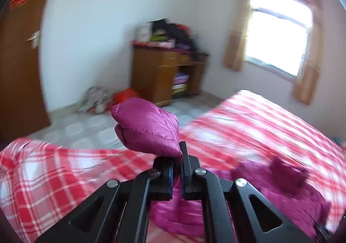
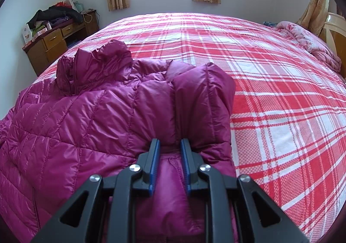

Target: Fold large clothes

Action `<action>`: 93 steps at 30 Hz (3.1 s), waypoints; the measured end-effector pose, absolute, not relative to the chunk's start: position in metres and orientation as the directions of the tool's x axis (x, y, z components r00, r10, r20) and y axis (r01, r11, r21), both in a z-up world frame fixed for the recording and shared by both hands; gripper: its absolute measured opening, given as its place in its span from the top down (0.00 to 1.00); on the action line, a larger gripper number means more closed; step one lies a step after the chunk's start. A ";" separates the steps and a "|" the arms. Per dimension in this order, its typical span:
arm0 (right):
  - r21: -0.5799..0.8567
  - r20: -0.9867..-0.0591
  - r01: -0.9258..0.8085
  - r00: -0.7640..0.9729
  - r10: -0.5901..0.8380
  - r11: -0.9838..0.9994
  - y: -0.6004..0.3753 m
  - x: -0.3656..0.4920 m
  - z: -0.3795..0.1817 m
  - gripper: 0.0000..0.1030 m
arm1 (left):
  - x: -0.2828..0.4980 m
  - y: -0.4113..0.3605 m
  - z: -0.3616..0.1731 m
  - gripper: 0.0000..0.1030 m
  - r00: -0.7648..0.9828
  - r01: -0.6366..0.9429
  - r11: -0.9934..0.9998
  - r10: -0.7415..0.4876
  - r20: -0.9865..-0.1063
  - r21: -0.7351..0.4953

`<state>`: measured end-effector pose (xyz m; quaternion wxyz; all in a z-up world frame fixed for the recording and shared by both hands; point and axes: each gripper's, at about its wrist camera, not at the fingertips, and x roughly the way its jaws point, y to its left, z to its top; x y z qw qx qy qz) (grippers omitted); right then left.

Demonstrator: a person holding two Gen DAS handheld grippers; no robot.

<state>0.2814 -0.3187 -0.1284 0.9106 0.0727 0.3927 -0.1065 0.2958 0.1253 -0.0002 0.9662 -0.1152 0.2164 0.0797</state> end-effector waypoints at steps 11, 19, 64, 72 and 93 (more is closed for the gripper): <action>0.073 -0.729 0.252 0.674 -0.121 0.965 -0.320 0.282 -0.129 0.79 | 0.263 -0.082 -0.056 0.96 0.782 0.307 0.941 -0.337 -0.524 -0.146; 0.101 -0.726 0.252 0.680 -0.102 0.962 -0.322 0.282 -0.129 0.79 | 0.250 -0.118 -0.100 0.95 0.670 0.395 0.918 -0.311 -0.674 -0.031; 0.339 -0.757 0.045 0.607 0.244 0.940 -0.255 0.239 -0.102 0.44 | 0.179 0.025 -0.067 0.42 0.721 0.235 0.969 -0.227 -0.655 -0.078; 0.152 -0.684 -0.046 0.716 0.139 0.987 -0.227 0.244 -0.074 0.85 | 0.222 0.050 -0.040 0.42 0.774 0.139 0.984 -0.180 -0.607 -0.115; 0.228 -0.737 -0.076 0.638 0.223 0.971 -0.261 0.272 -0.129 0.81 | 0.323 0.041 -0.131 0.37 0.667 -0.054 0.997 -0.011 -0.745 -0.062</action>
